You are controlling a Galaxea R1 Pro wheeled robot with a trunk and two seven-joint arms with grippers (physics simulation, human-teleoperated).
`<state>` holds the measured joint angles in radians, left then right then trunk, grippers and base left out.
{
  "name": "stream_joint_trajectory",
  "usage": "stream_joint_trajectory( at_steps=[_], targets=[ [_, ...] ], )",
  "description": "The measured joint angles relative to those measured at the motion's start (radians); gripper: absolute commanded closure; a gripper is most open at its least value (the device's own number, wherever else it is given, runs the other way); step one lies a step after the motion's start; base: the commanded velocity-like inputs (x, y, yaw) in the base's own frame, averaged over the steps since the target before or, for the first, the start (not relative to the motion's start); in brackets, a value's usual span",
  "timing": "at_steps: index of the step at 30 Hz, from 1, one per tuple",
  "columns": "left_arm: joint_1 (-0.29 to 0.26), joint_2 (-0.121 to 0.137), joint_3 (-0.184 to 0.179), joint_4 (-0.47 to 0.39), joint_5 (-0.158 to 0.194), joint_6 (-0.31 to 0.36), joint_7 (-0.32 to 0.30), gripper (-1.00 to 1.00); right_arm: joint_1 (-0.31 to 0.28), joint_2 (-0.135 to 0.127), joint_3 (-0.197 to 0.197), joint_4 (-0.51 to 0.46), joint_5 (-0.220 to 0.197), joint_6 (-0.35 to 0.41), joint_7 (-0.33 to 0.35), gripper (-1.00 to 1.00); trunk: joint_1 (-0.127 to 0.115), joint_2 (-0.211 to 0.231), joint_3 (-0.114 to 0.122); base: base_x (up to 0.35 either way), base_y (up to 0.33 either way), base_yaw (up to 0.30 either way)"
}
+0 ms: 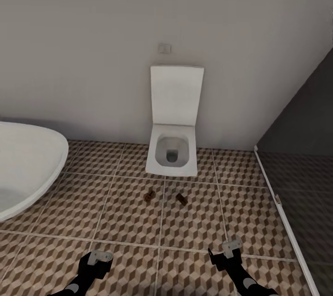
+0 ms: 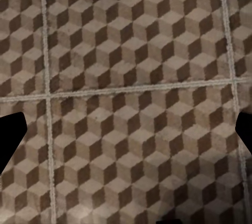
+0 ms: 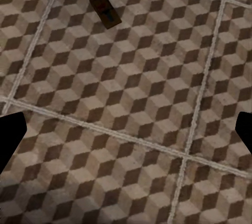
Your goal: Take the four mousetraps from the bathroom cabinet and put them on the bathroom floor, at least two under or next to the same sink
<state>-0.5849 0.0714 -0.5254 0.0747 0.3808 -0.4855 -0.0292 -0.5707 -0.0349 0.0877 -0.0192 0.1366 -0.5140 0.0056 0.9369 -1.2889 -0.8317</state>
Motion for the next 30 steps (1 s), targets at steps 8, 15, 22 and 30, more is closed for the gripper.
stream_joint_trajectory(
  at_steps=[8,15,22,30],
  targets=[
    [0.000,-0.001,0.000,0.001,0.000,0.001,0.000,-1.00,0.001,0.000,0.000,0.000,0.000,0.000,0.000,-1.00,-0.031,0.056,0.037,0.000,0.000,0.000],
    [0.001,-0.002,0.000,0.002,0.000,0.002,0.000,-1.00,0.001,0.000,0.000,0.000,0.000,0.000,0.000,-1.00,-0.058,0.105,0.070,0.000,0.000,0.000],
    [0.001,-0.003,0.000,0.002,0.000,0.002,0.000,-1.00,0.001,0.000,0.000,0.000,0.000,0.000,0.000,-1.00,-0.084,0.154,0.104,0.000,0.000,0.000],
    [0.001,-0.003,0.000,0.002,0.000,0.003,0.000,-1.00,0.002,-0.001,0.000,0.000,0.000,0.000,0.000,-1.00,-0.115,0.210,0.142,0.000,0.000,0.000]
  ],
)
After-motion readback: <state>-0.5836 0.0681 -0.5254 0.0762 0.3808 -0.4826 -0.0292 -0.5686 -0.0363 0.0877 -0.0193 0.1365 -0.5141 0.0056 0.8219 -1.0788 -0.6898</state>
